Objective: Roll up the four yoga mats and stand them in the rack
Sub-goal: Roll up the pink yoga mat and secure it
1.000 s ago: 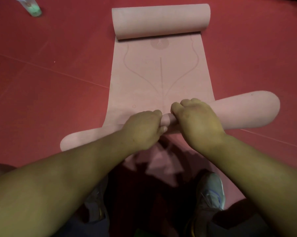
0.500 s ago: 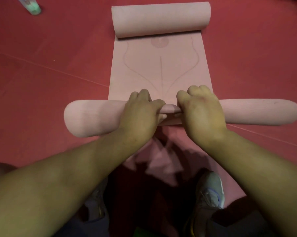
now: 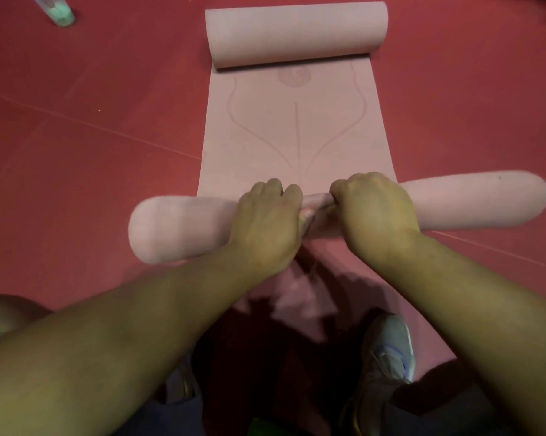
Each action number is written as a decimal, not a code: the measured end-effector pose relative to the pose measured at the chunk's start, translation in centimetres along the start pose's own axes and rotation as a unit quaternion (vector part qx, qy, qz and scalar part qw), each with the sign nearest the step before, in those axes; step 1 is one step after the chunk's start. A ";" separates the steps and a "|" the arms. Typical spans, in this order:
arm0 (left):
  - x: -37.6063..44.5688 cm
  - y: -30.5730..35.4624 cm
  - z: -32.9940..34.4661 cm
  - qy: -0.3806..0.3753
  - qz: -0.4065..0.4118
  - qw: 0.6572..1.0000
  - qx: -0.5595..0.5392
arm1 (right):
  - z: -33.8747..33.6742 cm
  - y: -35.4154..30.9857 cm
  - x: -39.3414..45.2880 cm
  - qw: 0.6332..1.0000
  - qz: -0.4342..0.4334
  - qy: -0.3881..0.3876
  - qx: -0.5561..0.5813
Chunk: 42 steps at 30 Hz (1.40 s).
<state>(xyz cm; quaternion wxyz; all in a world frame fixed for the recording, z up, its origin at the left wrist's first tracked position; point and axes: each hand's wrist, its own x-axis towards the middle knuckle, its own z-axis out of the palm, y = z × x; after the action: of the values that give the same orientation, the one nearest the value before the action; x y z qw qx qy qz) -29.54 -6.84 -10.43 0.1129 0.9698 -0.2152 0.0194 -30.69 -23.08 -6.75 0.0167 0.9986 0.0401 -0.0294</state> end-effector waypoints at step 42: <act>1.0 -1.7 -0.1 -0.409 -0.041 0.885 -0.220 | 1.3 -0.7 -1.4 0.981 -0.079 -0.176 -0.019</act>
<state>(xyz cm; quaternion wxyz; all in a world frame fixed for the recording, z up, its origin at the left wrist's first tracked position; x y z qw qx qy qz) -27.95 -5.70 -10.57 0.2264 0.8501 -0.2007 -0.4311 -32.24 -22.55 -7.94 0.0397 0.9710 0.1159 -0.2054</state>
